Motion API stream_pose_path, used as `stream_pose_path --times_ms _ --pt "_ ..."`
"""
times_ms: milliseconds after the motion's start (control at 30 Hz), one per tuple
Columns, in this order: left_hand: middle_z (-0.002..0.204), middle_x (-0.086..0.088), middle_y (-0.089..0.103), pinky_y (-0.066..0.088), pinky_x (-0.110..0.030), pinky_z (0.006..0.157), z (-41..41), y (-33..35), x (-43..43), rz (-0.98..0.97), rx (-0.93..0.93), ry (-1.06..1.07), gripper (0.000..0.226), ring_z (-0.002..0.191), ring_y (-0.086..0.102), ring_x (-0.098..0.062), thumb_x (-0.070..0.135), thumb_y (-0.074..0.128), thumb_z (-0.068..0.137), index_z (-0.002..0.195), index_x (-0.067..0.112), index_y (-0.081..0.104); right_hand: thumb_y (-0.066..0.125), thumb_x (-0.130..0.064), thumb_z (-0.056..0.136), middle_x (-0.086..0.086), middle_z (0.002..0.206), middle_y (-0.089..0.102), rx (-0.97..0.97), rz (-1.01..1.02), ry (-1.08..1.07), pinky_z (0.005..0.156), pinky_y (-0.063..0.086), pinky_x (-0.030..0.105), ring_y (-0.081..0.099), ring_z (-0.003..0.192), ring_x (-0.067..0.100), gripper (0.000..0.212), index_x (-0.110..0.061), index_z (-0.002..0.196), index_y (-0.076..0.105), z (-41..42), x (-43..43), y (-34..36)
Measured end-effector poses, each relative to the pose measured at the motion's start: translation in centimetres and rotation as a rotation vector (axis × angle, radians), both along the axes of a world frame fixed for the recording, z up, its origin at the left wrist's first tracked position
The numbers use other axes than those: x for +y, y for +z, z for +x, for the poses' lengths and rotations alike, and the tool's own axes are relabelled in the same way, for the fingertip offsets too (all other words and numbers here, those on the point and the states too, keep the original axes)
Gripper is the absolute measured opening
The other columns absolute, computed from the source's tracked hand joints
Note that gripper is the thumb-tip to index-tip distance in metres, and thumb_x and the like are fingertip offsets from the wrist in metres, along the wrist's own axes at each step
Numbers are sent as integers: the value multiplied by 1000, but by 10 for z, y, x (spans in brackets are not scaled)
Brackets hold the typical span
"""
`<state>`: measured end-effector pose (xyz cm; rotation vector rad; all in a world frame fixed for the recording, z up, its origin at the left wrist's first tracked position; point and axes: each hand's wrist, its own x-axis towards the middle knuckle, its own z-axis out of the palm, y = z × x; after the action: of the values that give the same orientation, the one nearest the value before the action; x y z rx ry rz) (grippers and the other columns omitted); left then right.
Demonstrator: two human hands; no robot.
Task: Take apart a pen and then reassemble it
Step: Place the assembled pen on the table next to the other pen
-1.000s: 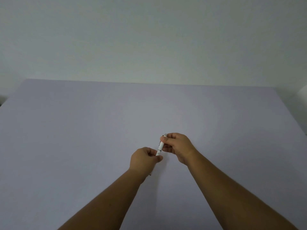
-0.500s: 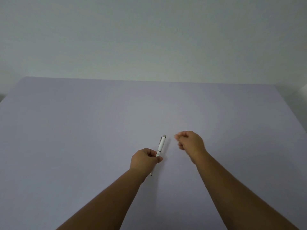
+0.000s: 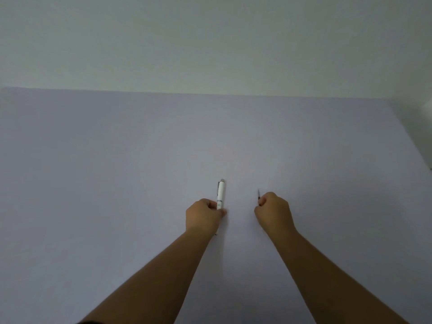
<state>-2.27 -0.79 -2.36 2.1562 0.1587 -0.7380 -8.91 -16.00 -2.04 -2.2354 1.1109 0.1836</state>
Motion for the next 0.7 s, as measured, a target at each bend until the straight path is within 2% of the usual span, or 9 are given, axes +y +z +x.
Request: stream_pose_path --times_ms 67,167,200,300,533,700 --pt "72 11 59 37 -13 40 -3 -2 -3 4 -26 5 18 61 52 -1 29 75 76 88 21 65 53 -7 82 17 102 65 -22 33 29 81 54 38 62 94 34 18 -6 98 62 3 11 -1" --pt "77 10 59 36 -10 33 -6 -4 -5 -16 -34 42 23 63 54 -2 26 77 75 89 22 58 54 -8 82 14 102 66 -51 74 47 83 54 39 62 94 31 18 -9 98 63 8 27 -3" --pt "78 9 60 37 -11 36 -7 -4 -5 -13 -34 47 23 63 54 -2 26 77 76 88 22 58 54 -9 82 13 102 67 -54 84 50 83 54 39 63 94 30 18 -9 98 64 10 31 -5" --pt "76 10 61 39 -16 44 -8 -6 -7 -6 -28 49 21 64 56 -2 27 76 77 88 22 58 54 -10 83 11 101 67 -61 101 54 82 53 38 63 92 27 17 -11 97 64 14 38 -8" --pt "77 8 59 37 -15 49 -8 -5 -9 1 -47 33 24 64 55 -3 27 76 76 90 22 58 56 -13 85 8 100 69 -87 115 47 84 54 37 64 92 25 15 -12 97 65 17 38 -9" --pt "85 3 65 38 -15 50 -8 -6 -10 16 -49 18 23 70 59 -9 28 74 78 95 20 60 57 -15 86 8 95 70 -108 126 47 78 54 34 64 87 24 12 -11 93 65 15 36 -12"
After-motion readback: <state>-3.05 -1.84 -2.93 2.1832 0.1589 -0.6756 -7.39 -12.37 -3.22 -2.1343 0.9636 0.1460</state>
